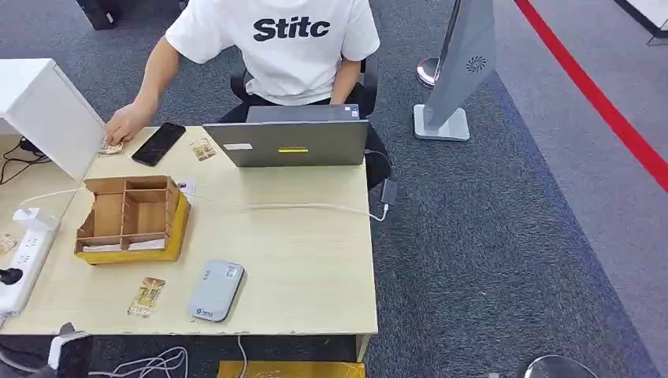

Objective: Pass the card to the sensor for recognition and then transmit it.

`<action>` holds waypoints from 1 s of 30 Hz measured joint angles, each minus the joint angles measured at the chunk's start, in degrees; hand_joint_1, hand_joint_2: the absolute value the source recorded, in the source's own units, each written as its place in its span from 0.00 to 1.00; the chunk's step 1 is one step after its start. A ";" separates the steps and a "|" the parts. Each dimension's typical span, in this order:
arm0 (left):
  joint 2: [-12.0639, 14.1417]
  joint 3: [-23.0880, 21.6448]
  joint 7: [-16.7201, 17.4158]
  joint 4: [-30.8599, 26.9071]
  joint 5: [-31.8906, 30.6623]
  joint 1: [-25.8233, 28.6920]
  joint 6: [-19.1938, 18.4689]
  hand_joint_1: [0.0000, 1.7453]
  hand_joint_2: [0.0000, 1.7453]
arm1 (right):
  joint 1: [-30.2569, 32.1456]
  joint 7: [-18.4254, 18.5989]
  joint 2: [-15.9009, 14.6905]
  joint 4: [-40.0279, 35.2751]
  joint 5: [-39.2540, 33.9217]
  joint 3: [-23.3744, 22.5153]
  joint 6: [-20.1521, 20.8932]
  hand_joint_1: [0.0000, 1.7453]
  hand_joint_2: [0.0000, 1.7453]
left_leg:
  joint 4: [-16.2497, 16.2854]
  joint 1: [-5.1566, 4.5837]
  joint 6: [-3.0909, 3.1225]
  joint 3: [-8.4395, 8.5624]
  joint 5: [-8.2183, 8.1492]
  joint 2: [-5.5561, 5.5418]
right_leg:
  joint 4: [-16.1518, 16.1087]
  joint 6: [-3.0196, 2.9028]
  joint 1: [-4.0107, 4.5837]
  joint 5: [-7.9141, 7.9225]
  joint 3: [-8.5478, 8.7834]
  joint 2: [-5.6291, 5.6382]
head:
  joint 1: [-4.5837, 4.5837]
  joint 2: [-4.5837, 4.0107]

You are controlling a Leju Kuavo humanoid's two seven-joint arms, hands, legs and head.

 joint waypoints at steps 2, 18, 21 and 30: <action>-0.86 2.50 0.00 -0.09 5.41 0.07 -3.93 0.00 1.00 | -0.01 -0.02 0.00 -0.02 0.48 -0.57 0.20 0.00 1.00 | 0.00 0.01 0.00 0.01 0.00 0.01 | 0.00 0.00 0.00 0.00 0.02 -0.01 | 0.00 0.00; -2.38 17.20 0.00 3.48 21.85 -1.74 -17.55 0.00 1.00 | -0.07 0.00 -0.04 -0.07 2.03 -1.75 0.74 0.00 1.00 | -0.01 0.03 -0.07 0.06 0.05 -0.01 | 0.01 -0.02 0.03 0.02 0.07 -0.02 | 0.00 0.00; -2.10 19.54 0.13 6.94 24.94 -3.26 -20.59 0.00 1.00 | -0.11 0.09 -0.04 -0.07 3.08 -1.75 1.42 0.00 1.00 | -0.01 0.03 -0.07 0.07 0.05 -0.04 | 0.01 -0.02 0.02 0.02 0.10 -0.06 | 0.00 0.00; 5.95 33.33 23.37 45.58 36.95 -9.03 -29.31 1.00 1.00 | -2.91 3.17 0.02 0.15 8.26 -0.04 3.30 1.00 1.00 | -0.04 0.03 -0.10 0.22 0.07 -0.01 | 0.02 -0.07 0.02 0.04 0.15 -0.03 | -0.04 0.00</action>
